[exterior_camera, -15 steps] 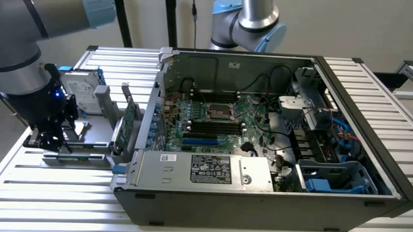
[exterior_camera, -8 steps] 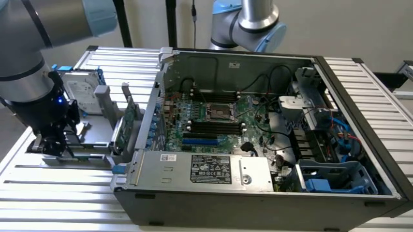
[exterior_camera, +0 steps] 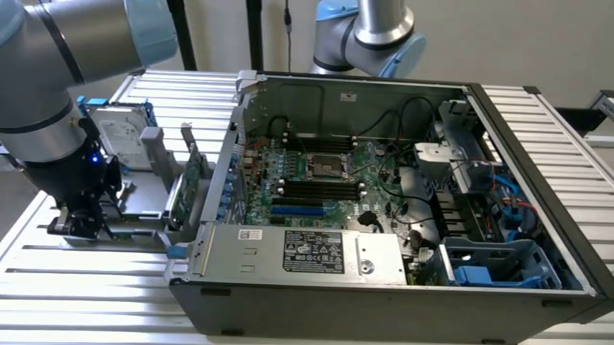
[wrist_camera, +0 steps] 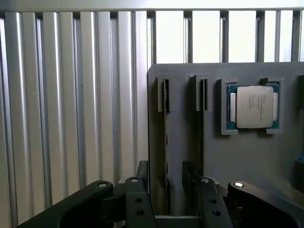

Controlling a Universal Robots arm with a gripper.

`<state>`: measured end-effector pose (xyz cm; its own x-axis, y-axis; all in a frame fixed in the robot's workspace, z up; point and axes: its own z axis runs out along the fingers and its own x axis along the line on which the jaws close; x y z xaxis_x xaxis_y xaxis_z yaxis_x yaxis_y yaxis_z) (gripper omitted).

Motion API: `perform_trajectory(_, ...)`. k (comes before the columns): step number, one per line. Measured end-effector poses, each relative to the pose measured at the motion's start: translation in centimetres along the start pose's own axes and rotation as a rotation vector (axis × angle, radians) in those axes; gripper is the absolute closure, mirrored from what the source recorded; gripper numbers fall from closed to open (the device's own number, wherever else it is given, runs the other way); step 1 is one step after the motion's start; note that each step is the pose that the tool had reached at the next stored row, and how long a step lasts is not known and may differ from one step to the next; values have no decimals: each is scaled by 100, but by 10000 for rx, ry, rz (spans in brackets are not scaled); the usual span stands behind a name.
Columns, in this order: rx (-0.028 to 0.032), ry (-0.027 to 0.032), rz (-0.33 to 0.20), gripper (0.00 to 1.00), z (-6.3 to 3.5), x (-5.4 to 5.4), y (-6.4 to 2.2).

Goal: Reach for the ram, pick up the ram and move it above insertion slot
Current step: 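Pick up the ram and move it above insertion slot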

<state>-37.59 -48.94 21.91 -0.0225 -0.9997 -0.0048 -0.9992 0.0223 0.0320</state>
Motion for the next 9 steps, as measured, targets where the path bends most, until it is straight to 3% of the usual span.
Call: perform_trajectory(9, -1, 2, -125, 58, 162, 1, -6)
